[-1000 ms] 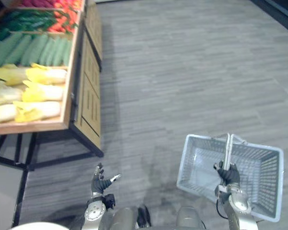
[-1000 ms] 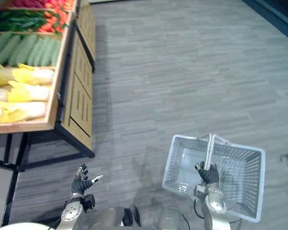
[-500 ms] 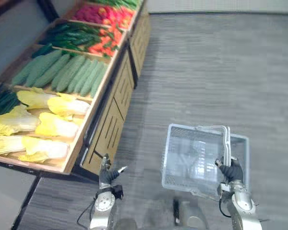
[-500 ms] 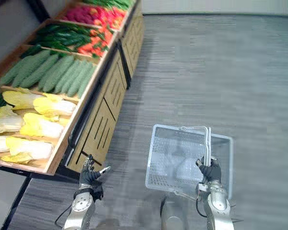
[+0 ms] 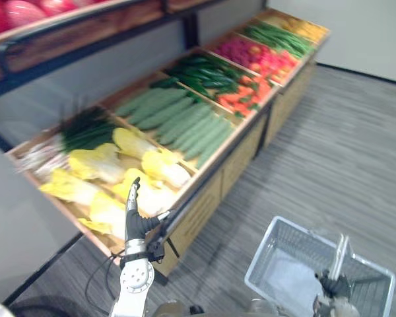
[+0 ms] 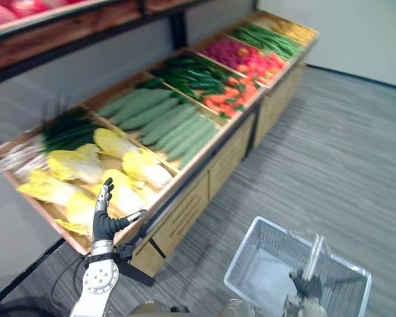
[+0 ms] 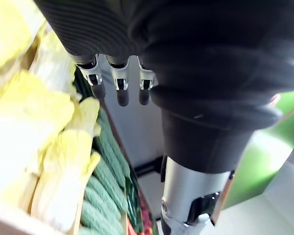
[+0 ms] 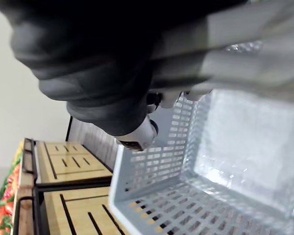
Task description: Pick vegetable in the basket
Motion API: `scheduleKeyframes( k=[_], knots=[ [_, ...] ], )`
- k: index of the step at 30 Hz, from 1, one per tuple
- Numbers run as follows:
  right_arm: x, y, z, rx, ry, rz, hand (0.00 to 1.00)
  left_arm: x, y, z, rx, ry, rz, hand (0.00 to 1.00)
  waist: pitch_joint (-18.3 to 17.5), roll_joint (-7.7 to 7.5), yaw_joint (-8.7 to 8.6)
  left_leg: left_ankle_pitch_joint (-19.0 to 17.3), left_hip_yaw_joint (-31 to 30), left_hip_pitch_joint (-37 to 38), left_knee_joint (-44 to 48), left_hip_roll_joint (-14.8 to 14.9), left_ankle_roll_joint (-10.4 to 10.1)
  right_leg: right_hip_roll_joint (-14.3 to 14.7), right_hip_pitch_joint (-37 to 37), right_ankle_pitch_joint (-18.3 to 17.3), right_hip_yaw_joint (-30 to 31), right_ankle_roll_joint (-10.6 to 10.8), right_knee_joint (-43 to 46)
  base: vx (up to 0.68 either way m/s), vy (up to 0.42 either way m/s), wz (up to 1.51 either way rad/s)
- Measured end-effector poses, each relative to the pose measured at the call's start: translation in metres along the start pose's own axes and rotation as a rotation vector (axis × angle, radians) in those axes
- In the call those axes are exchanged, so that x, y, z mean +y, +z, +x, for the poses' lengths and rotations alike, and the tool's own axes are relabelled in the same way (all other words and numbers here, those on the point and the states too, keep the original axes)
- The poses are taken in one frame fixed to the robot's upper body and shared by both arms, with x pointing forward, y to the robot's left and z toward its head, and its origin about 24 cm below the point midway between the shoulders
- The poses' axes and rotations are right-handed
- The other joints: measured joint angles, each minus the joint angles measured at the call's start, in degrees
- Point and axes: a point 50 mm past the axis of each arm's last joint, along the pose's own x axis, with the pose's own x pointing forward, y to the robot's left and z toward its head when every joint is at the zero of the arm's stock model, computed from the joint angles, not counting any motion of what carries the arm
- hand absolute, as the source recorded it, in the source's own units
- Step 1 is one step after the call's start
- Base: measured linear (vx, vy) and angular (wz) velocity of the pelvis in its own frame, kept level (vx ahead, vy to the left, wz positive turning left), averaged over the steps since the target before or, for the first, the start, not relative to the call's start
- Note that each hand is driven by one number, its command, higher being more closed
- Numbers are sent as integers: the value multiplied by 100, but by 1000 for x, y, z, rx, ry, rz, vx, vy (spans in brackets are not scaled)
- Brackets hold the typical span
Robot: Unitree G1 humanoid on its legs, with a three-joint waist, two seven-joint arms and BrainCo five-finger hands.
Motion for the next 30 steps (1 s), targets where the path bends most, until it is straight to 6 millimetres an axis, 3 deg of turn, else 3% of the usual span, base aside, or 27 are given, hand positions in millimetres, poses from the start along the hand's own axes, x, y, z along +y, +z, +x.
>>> scheduleKeyframes(
  k=[2,3,4,5,8,11,13,16,18,22,25,30],
  knots=[
    [0,-5,-4,15,1,30,100,-5,10,3,-46,-15,-9,0,3,-3,15,-119,-570,61,185,236,-243,634,-349,-155,773,-22,-923,271,-286,117],
    [-1,-8,-6,22,-3,43,100,-6,13,5,-64,-18,-11,0,0,-24,20,-172,-745,-14,292,275,-343,769,-341,-128,983,11,-1233,278,-406,182],
    [0,-20,-14,58,-9,70,100,-7,22,10,-111,-23,-17,0,-43,-269,-12,-354,-1092,-210,720,264,-642,762,-299,372,1410,151,-2147,269,-417,190],
    [-5,-28,-16,90,-29,79,100,-13,23,13,-111,-40,-28,0,15,-216,-16,-499,-1372,-319,985,427,-770,803,-196,262,1078,141,-1988,260,-403,184],
    [-7,-37,-19,139,-33,116,100,-17,25,12,-112,-47,-44,0,-60,-55,82,-366,-1442,-502,1001,752,-1013,798,-94,129,382,-83,-2007,156,-251,108],
    [-7,-39,-19,154,-35,151,100,-20,26,15,-113,-48,-55,0,-34,-4,163,-147,-987,-481,827,1046,-1167,724,121,93,-92,-155,-2062,72,-195,94],
    [-8,-41,-20,159,-52,183,100,-21,27,16,-115,-65,-59,0,-29,-10,163,-84,-53,-385,839,1451,-1027,628,368,75,-421,-203,-2221,-25,-115,77],
    [-8,-43,-21,168,-61,196,100,-20,24,17,-101,-78,-45,0,-30,-24,136,87,1146,-114,702,1872,-1033,439,466,46,-618,-216,-2404,-51,-7,46],
    [-9,-49,-23,195,-72,198,100,-18,13,21,-59,-82,-5,0,-44,-44,118,212,1176,-125,430,1678,-1100,383,495,111,-529,-195,-2610,-82,80,18],
    [-8,-59,-26,239,-83,204,100,-13,-21,33,55,-123,159,0,-37,-99,1,514,1154,-178,25,1427,-1019,399,551,475,-427,-94,-3114,-18,94,2],
    [-2,-61,-27,247,-58,214,100,-10,-27,51,79,-118,223,0,-27,-302,-38,676,1151,-192,-174,1288,-981,407,458,578,-315,-84,-3236,7,21,-1],
    [9,-51,-21,213,-7,223,100,-14,-25,78,82,-115,252,0,24,-410,-230,905,1157,-292,-393,1262,-1001,492,256,679,-127,-131,-3321,-19,-18,-5]
  ],
)
